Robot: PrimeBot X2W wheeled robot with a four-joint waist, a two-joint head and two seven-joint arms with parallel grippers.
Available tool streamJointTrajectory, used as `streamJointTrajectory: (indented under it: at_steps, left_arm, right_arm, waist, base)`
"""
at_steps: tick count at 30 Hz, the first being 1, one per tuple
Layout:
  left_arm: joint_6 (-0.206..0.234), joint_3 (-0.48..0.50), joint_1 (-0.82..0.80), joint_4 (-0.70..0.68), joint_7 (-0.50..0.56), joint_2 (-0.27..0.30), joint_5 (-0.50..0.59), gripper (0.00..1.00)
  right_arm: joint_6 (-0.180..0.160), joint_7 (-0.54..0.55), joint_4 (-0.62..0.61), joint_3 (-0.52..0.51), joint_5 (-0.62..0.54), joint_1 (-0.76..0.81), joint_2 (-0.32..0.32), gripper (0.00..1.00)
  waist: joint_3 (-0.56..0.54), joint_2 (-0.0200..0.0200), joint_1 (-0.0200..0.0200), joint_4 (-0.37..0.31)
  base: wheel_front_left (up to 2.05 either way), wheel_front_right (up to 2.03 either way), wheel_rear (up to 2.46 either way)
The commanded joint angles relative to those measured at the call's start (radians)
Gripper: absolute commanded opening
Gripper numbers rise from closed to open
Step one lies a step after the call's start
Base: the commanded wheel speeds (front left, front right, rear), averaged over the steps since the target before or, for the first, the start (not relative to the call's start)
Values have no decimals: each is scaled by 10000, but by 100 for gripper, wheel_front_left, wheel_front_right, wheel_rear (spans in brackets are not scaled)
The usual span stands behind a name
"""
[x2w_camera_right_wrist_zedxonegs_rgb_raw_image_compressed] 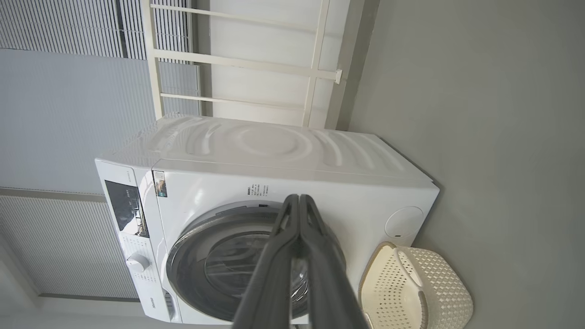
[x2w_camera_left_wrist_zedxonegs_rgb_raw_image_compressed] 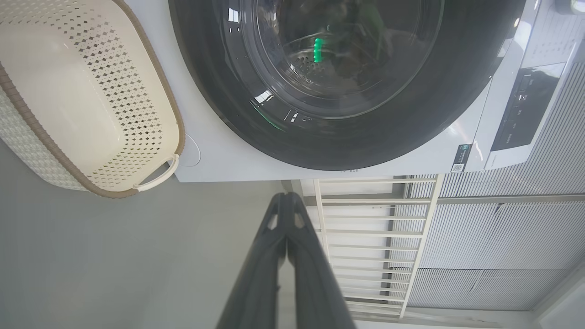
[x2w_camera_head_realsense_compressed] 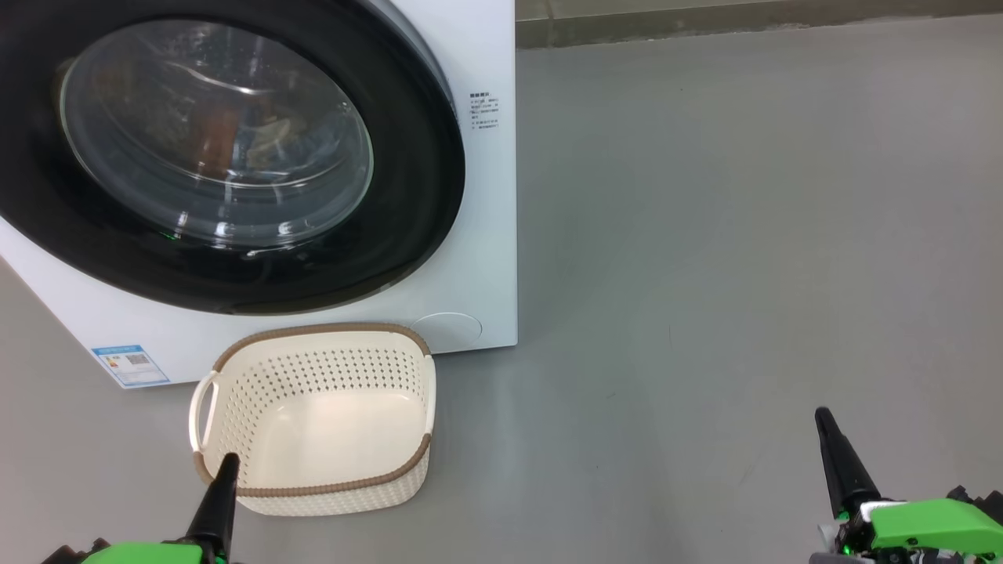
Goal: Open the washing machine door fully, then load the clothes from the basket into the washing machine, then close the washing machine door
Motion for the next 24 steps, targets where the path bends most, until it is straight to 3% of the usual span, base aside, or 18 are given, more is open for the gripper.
streamJointTrajectory:
  at_steps: [1,8,24]
  left_arm:
    - [-27,378,-507,-298,97,114,-237,0]
    - [-29,516,-585,-309,306,101,-879,0]
    - [-29,528,-589,-310,319,96,-899,0]
  right_arm:
    - [-8,99,-304,215,331,-456,-118,0]
    - [-11,307,-311,214,1150,-497,-121,0]
    - [-11,315,-311,214,1183,-499,-122,0]
  waist:
    - [6,0,0,-2]
    - [37,0,-1,-16]
    - [38,0,-1,-16]
  base:
    - [0,0,0]
    - [0,0,0]
    - [0,0,0]
